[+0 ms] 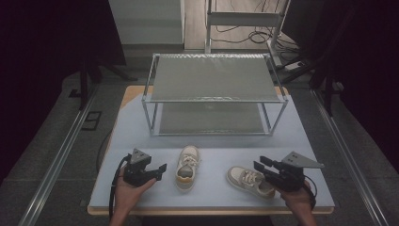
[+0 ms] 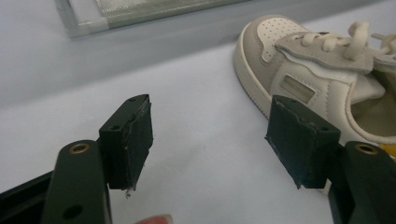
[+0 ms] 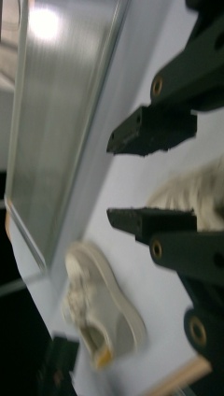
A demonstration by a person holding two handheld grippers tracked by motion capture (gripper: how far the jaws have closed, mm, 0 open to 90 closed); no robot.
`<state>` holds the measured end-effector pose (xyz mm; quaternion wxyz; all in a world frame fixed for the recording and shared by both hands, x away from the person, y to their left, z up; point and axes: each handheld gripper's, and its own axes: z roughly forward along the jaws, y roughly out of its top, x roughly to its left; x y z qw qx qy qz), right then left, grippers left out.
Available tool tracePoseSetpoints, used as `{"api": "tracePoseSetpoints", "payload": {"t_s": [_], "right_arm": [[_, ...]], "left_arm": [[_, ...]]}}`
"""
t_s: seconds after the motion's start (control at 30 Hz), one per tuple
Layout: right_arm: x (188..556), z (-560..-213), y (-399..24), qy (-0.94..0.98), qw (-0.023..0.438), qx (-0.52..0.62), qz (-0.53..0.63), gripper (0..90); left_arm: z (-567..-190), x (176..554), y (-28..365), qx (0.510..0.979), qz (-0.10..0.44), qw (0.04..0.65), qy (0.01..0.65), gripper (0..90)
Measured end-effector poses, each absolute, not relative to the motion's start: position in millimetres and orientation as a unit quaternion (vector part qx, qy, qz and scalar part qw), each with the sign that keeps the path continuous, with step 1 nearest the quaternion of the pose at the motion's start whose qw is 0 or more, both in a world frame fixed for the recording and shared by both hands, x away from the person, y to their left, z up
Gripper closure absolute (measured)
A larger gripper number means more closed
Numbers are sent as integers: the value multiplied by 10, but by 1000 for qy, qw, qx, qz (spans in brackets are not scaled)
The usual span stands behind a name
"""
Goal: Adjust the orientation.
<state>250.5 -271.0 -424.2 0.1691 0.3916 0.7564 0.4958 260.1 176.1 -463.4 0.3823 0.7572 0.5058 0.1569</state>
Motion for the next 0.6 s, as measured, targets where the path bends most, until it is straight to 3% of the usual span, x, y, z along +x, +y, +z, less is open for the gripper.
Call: {"api": "tracePoseSetpoints", "payload": {"t_s": [0.1,0.27,0.6], "right_arm": [[2444,-4223,-2367,780,147,352,496,791],[2468,-4251,-2038,796,131,329,491,853],[2452,-4455,-1415,827,98,302,464,880]], "left_arm": [[-4616,2582,1765,756,154,384,507,308],[-4597,2558,1786,754,151,387,509,303],[-4593,2550,1806,754,147,384,512,300]]}}
